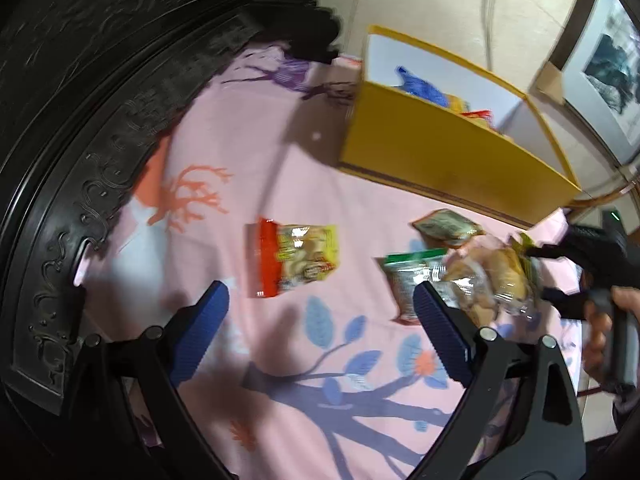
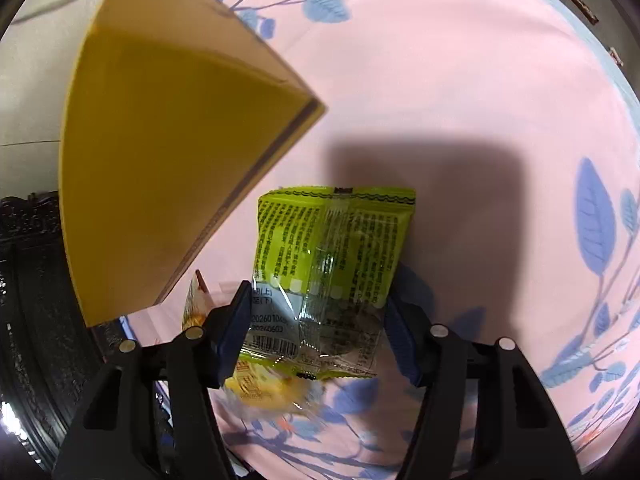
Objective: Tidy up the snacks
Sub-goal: 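Grasp the green-yellow bag with the right tool while the left tool grasps the red peanut pack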
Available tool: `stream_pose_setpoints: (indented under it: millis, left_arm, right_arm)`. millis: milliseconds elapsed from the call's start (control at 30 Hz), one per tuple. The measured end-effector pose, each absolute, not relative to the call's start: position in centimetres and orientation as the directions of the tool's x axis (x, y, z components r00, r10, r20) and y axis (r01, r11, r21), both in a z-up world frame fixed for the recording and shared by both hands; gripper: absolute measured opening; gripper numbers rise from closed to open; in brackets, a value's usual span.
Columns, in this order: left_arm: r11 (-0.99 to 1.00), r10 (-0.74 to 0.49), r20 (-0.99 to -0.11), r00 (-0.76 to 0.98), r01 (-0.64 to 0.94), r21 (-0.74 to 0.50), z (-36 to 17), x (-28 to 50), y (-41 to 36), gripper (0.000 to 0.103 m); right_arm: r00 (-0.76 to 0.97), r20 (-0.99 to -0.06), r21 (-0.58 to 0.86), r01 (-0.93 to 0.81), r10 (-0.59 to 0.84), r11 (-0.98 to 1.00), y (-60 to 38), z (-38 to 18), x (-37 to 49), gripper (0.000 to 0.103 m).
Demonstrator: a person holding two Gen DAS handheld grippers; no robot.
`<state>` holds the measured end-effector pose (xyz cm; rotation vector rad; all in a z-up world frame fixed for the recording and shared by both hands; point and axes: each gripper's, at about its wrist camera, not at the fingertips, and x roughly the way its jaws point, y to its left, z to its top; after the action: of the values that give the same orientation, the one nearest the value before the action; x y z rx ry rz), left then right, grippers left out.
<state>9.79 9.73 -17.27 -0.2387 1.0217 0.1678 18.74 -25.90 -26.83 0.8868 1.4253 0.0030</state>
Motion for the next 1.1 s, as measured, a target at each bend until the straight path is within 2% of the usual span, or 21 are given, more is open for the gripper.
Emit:
stream_pose_setpoints:
  millis: [200,367,567,633,767,900,1100]
  left_arm:
    - [0.946,0.1,-0.881,0.463,-0.319,-0.06,-19.0,11.8,11.8,0.095]
    - [0.96,0.15,-0.899,0.412,-0.279,0.032,-21.3,15.2,11.6,0.095]
    - [0.951,0.116,-0.922,0.37,-0.31,-0.005,-23.8,17.9,10.7,0.094]
    - [0.958,0.108,-0.927,0.36,-0.286,0.0,-24.5,18.2,10.0,0.077]
    - [0.975,0.087,-0.924,0.372,-0.222,0.002,-24.9,17.7,8.5,0.053]
    - [0.98,0.075,-0.911,0.405,-0.199,-0.008,-24.4,16.5,7.8,0.042]
    - [0.972,-0.012,-0.903,0.429,-0.206,-0.111,-24.0,13.9,8.4,0.039]
  right_arm:
    - [0.226,-0.834,0.55,0.417,0.503,0.724,-26.9,-25.3,15.2,0.062]
    - [0.22,-0.818,0.572,0.405,0.531,0.713,-27.2,-24.8,14.1,0.062]
    - [0.231,-0.809,0.586,0.384,0.54,0.713,-28.3,-24.1,15.5,0.063]
    - [0.235,-0.81,0.586,0.371,0.538,0.721,-28.6,-23.9,15.6,0.063]
    - [0.239,-0.811,0.584,0.354,0.534,0.73,-28.4,-23.6,15.6,0.063]
    - [0.238,-0.81,0.586,0.346,0.536,0.733,-27.8,-23.7,15.7,0.063]
    - [0.239,-0.802,0.597,0.327,0.548,0.732,-27.1,-23.4,15.6,0.063]
